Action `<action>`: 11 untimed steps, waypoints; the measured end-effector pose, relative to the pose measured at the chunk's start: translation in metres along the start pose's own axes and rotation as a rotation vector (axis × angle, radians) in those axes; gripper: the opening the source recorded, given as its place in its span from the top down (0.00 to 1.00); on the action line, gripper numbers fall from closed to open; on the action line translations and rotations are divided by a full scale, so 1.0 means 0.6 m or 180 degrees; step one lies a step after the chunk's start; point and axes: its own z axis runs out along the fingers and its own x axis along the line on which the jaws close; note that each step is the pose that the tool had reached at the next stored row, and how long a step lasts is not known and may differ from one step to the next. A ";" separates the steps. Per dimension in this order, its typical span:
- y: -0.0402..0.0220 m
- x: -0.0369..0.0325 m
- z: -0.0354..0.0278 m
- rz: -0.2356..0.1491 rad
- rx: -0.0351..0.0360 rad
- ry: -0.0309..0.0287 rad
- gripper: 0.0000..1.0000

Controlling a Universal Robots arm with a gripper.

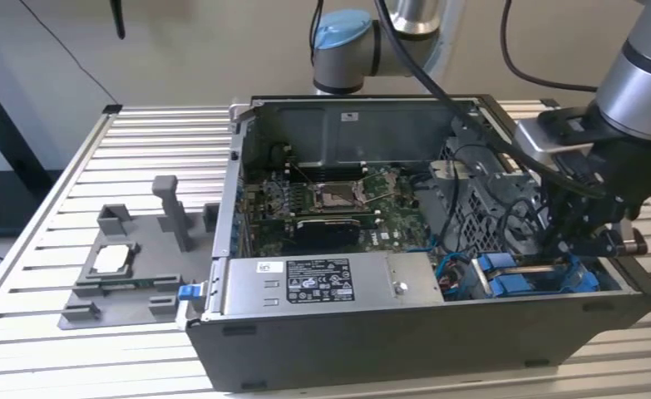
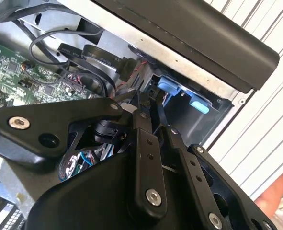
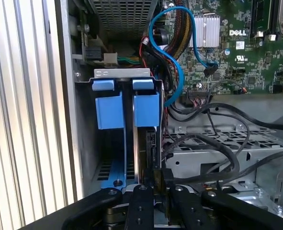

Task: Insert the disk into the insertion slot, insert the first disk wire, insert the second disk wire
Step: 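Insert the first disk wire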

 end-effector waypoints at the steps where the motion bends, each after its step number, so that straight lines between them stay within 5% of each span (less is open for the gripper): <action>1: 0.000 0.000 0.001 0.0000 0.0000 0.0000 0.81; 11: 0.001 0.000 0.008 0.0000 0.0000 -0.0002 0.80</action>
